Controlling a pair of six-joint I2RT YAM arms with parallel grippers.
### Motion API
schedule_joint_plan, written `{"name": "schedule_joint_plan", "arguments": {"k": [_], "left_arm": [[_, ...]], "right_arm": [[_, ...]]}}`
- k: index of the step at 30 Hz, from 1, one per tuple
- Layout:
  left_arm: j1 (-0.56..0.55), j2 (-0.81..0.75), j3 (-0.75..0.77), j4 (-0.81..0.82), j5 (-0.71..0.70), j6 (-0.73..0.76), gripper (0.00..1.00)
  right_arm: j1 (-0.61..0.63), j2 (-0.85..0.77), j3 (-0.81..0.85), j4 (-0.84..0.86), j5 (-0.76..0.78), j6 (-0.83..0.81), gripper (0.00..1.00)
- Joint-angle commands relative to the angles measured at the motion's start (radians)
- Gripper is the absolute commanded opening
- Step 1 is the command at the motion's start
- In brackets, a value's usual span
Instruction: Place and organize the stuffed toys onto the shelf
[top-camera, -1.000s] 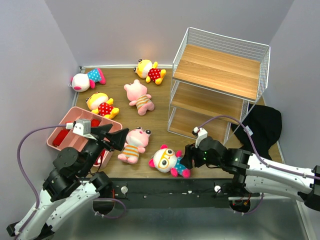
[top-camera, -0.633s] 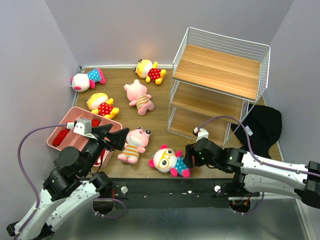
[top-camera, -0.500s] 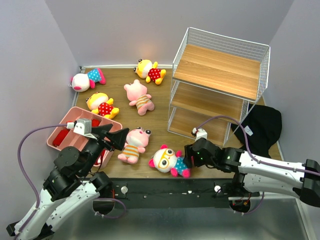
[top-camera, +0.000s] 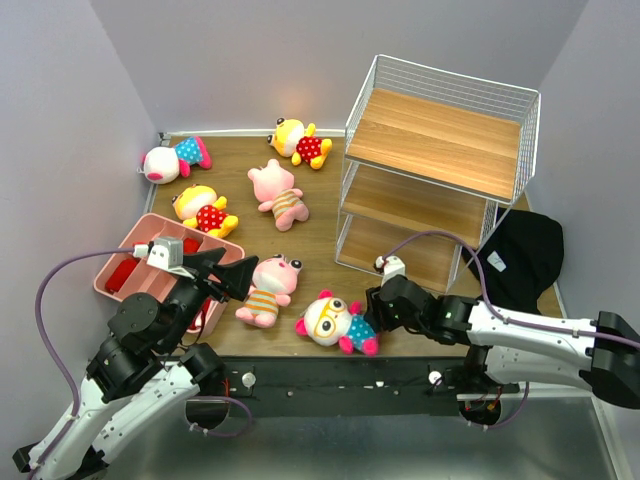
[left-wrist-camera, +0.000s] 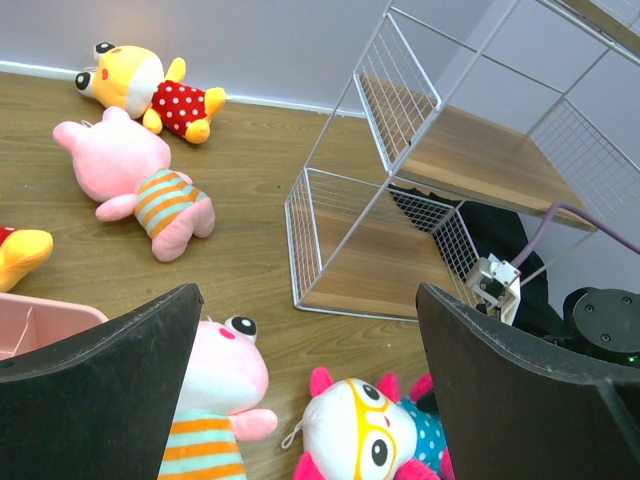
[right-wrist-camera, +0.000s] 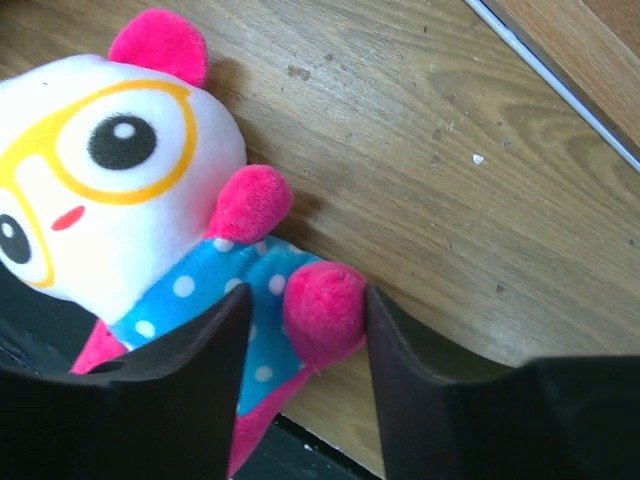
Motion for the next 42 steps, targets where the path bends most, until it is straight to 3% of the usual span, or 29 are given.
{"name": "schedule_joint_plan", "arguments": {"k": [1,6,10,14,17,28,31,37,38,42], "left_arm": [[-0.004,0.009,-0.013,-0.006,-0.017,-0.005,0.99],[-0.003,0.014,-0.011,-0.005,-0.015,-0.005,0.99],[-0.004,0.015,-0.013,-0.006,-0.017,-0.003,0.99],[-0.003,0.019,-0.011,-0.005,-0.017,-0.003,0.99],[-0.003,0.019,-0.010,-0.008,-0.017,-0.003,0.99],[-0.003,0.025,-0.010,-0.011,-0.027,0.007,0.99],[-0.003,0.031,-0.010,-0.013,-0.023,0.007,0.99],[-0.001,0.040,-0.008,-0.011,-0.015,0.006,0.99],[-0.001,0.038,-0.008,-0.011,-0.015,0.006,0.99],[-0.001,0.034,-0.010,-0.013,-0.015,0.004,0.99]], "right_arm": [[0.006,0.034,-0.030,0.060,0.015,-0.001,0.47],[0.006,0.045,-0.033,0.051,-0.002,0.052,0.31],[0.006,-0.023,0.033,-0.033,-0.023,0.072,0.01],[0.005,-0.163,0.169,-0.058,-0.187,-0.054,0.01],[0.006,-0.187,0.365,-0.141,-0.215,-0.102,0.01],[0.006,-0.070,0.944,-0.193,-0.267,-0.169,0.01],[0.006,-0.053,1.073,-0.207,-0.195,-0.177,0.01],[0.006,-0.055,1.170,-0.063,0.156,-0.209,0.01],[0.006,-0.036,1.206,-0.034,0.266,-0.226,0.01],[0.006,0.046,1.321,0.006,0.461,-0.283,0.01]]}}
